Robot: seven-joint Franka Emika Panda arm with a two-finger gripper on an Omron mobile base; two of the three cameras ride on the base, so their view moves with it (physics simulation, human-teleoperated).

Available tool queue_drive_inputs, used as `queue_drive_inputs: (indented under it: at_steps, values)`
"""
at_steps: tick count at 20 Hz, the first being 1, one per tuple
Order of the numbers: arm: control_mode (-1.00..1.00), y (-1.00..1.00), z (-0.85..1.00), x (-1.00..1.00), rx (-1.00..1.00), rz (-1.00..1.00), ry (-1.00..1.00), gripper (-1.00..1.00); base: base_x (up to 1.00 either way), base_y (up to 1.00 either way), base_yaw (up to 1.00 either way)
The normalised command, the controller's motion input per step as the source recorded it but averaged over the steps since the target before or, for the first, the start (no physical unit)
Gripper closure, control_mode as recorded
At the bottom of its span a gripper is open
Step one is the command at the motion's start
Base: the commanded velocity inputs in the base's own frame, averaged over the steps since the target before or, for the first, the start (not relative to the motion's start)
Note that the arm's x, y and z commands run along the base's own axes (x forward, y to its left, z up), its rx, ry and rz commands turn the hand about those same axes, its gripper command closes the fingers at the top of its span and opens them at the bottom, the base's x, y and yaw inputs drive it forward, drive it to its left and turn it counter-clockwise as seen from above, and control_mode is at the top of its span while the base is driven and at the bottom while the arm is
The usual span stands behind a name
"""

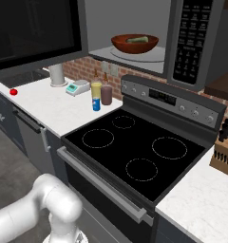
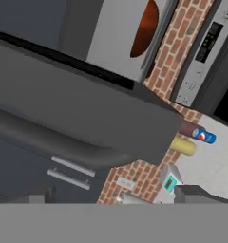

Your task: Pick the cucumber from the sink and place it in the bowl. Then pick the bowl and place it in the microwave. Then close the microwave door and press the start button.

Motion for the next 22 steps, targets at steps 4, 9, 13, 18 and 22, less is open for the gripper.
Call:
queue_drive_inputs:
  at_steps: [4, 9, 13, 18, 22]
  values:
    - [-1.00, 0.20, -0.24, 0.36, 0.04, 0.00, -0.02, -1.00, 0.00, 0.00, 0.00]
    - [-1.00, 0.22, -0.17, 0.35, 0.08, 0.00, -0.04, -1.00, 0.00, 0.00, 0.00]
    - [-1.00, -0.05, 0.00, 0.33, 0.04, 0.00, -0.02, -1.00, 0.00, 0.00, 0.00]
    - [-1.00, -0.06, 0.00, 0.18, 0.05, 0.00, -0.06, -1.00, 0.00, 0.00, 0.00]
    - [-1.00, -0.05, 0.00, 0.00, 0.14, 0.00, -0.08, -1.00, 0.00, 0.00, 0.00]
